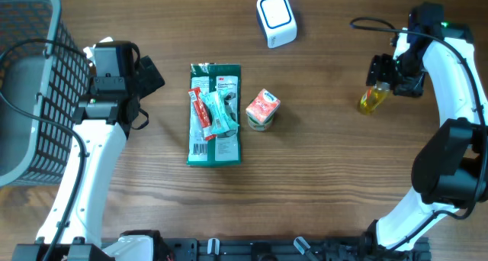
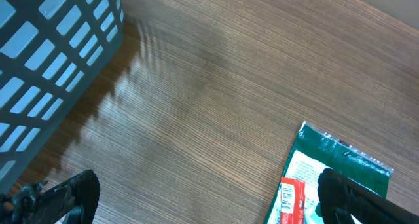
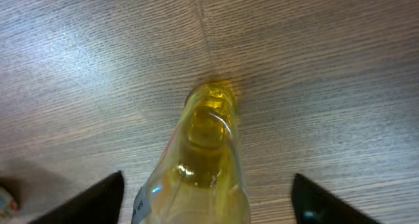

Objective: Scan the item barcode
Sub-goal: 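Set the bottle down on the right side and release it, then reach the right gripper to the red Kleenex pack and grasp it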

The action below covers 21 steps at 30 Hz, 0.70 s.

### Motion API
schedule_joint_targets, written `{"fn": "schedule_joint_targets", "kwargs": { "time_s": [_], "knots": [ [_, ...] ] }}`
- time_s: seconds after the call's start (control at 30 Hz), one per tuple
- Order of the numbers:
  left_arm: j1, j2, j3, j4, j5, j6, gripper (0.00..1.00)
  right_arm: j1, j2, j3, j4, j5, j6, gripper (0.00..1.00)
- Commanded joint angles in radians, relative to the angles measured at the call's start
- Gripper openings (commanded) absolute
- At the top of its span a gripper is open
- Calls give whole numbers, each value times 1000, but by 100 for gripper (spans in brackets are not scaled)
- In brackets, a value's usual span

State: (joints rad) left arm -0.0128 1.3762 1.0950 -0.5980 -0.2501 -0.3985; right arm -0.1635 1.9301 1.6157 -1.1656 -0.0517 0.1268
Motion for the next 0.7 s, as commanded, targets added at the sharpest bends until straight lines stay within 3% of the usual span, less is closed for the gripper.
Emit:
{"fn": "schedule_joint_targets", "kwargs": {
  "time_s": [0.0, 0.27, 0.33, 0.4, 0.5, 0.53, 0.6, 0.63, 0.67],
  "knots": [
    [4, 1, 4, 3, -13, 1, 100, 3, -17, 10, -11, 7, 3, 87],
    [4, 1, 4, 3, -13, 1, 100, 7, -228, 196, -58, -35, 8, 88],
    [4, 1, 4, 3, -13, 1, 100, 20, -299, 196, -69, -136, 7, 88],
    [4, 1, 4, 3, -13, 1, 100, 36, -335, 195, -69, -295, 6, 100],
    [4, 1, 4, 3, -13, 1, 100, 48, -333, 187, -69, -529, 96, 100],
    [4, 1, 4, 3, -13, 1, 100, 56, -331, 175, -69, -578, 115, 95],
    [4, 1, 4, 3, -13, 1, 100, 108, -330, 136, -55, -621, 150, 72],
    [4, 1, 4, 3, -13, 1, 100, 139, -330, 120, -49, -615, 158, 65],
    [4, 1, 4, 3, -13, 1, 100, 175, -330, 101, -46, -595, 185, 64]
  ]
}}
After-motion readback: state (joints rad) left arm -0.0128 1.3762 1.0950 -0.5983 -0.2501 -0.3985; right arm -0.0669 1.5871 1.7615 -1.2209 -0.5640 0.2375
